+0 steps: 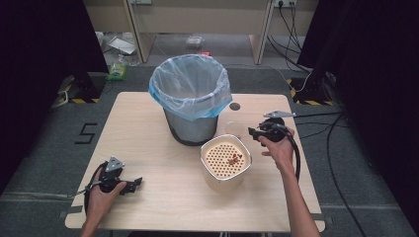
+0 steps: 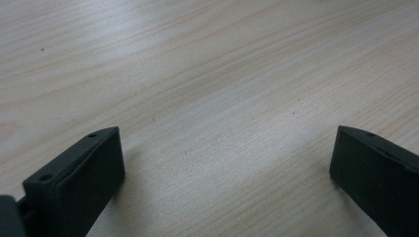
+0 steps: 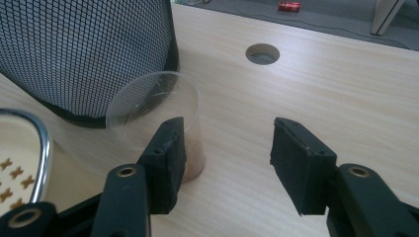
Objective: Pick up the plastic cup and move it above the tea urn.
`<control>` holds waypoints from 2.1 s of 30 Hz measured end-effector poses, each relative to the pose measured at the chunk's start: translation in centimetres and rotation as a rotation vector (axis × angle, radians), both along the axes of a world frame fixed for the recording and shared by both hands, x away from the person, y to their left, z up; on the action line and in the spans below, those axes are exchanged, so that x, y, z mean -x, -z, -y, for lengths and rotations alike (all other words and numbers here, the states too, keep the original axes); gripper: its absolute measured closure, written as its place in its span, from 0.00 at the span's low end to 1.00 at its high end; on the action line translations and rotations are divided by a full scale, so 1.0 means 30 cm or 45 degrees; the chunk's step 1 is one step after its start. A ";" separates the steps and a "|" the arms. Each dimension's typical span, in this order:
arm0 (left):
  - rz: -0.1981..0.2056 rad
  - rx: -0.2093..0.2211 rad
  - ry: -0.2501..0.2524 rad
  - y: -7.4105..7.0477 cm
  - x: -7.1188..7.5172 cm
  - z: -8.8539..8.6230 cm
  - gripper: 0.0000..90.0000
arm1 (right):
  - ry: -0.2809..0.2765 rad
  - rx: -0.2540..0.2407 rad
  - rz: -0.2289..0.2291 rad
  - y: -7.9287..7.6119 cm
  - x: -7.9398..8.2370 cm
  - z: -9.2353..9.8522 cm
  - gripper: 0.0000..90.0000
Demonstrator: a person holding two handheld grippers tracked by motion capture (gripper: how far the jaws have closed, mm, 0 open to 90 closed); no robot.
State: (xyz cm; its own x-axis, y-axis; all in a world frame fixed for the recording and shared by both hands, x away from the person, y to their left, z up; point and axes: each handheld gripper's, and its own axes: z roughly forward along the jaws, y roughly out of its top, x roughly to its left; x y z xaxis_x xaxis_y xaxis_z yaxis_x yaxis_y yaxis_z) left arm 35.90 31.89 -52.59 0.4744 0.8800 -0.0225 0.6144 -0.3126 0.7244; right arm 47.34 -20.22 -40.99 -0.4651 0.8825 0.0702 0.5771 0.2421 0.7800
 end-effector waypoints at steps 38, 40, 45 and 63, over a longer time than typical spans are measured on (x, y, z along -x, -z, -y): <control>0.000 0.001 0.002 0.000 0.000 0.000 0.00 | -0.179 0.290 0.003 0.008 -0.124 -0.103 0.97; 0.000 0.001 0.001 0.000 0.000 0.000 0.00 | -0.152 0.297 0.069 -0.021 -0.108 -0.085 0.97; 0.000 0.000 0.001 0.000 0.000 0.000 0.00 | -0.130 0.305 0.137 -0.059 -0.086 -0.068 0.97; 0.000 0.000 0.000 0.000 0.000 0.000 0.00 | -0.100 0.360 0.364 -0.132 -0.020 -0.048 0.97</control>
State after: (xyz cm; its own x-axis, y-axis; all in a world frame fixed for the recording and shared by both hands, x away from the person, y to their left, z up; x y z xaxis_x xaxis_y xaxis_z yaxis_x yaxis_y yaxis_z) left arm 35.92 31.90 -52.60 0.4747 0.8799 -0.0227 0.6140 -0.3126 0.7248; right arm 47.95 -18.79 -37.02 -0.4975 0.8095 -0.3118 0.3180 0.5046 0.8027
